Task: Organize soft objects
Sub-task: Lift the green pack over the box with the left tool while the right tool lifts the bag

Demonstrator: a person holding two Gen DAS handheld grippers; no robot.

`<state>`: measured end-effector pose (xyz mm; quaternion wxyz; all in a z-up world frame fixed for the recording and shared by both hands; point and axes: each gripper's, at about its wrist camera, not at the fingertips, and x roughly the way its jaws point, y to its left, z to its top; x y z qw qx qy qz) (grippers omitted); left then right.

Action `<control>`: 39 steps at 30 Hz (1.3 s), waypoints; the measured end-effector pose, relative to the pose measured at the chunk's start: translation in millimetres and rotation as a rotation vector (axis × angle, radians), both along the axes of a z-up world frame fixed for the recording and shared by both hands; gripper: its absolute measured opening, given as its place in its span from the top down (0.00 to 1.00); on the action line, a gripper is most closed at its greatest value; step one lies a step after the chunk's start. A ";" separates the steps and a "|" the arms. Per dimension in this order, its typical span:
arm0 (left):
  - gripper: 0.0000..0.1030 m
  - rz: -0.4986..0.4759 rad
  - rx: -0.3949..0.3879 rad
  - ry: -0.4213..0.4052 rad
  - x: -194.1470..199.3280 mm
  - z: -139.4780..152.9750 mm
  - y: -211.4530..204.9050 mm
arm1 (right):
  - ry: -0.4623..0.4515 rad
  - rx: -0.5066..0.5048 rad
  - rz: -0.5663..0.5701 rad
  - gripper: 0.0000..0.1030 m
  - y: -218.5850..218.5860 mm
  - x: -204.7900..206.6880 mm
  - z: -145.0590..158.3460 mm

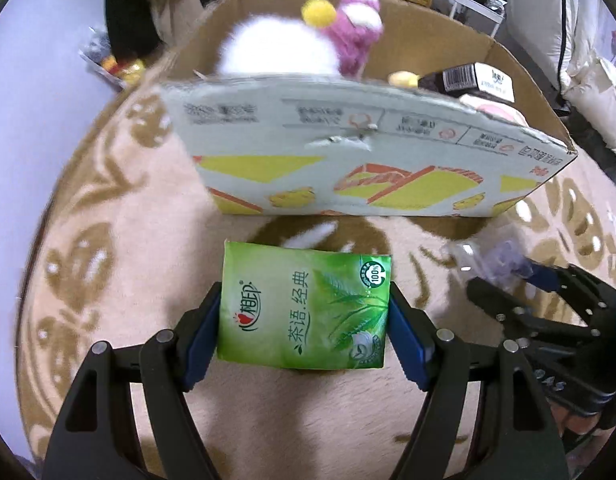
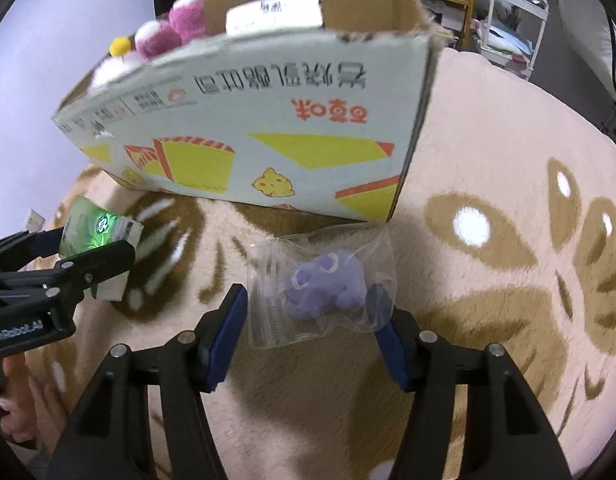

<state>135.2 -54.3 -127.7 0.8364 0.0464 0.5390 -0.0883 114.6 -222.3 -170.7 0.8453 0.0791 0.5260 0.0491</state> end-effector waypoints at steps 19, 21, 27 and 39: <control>0.27 -0.013 0.008 -0.469 -47.5 96.8 -9.7 | -0.333 0.113 0.005 0.37 -15.7 -40.1 117.2; 0.27 -0.018 -0.002 -0.491 -44.9 103.1 -11.9 | -0.356 0.099 0.009 0.37 -11.2 -38.1 125.1; 0.27 -0.010 -0.042 -0.556 -29.6 124.4 -10.1 | -0.422 0.084 0.006 0.37 -19.8 -22.3 144.2; 0.27 -0.029 -0.070 -0.578 21.2 134.2 -15.9 | -0.456 0.063 0.025 0.36 -21.2 13.0 139.9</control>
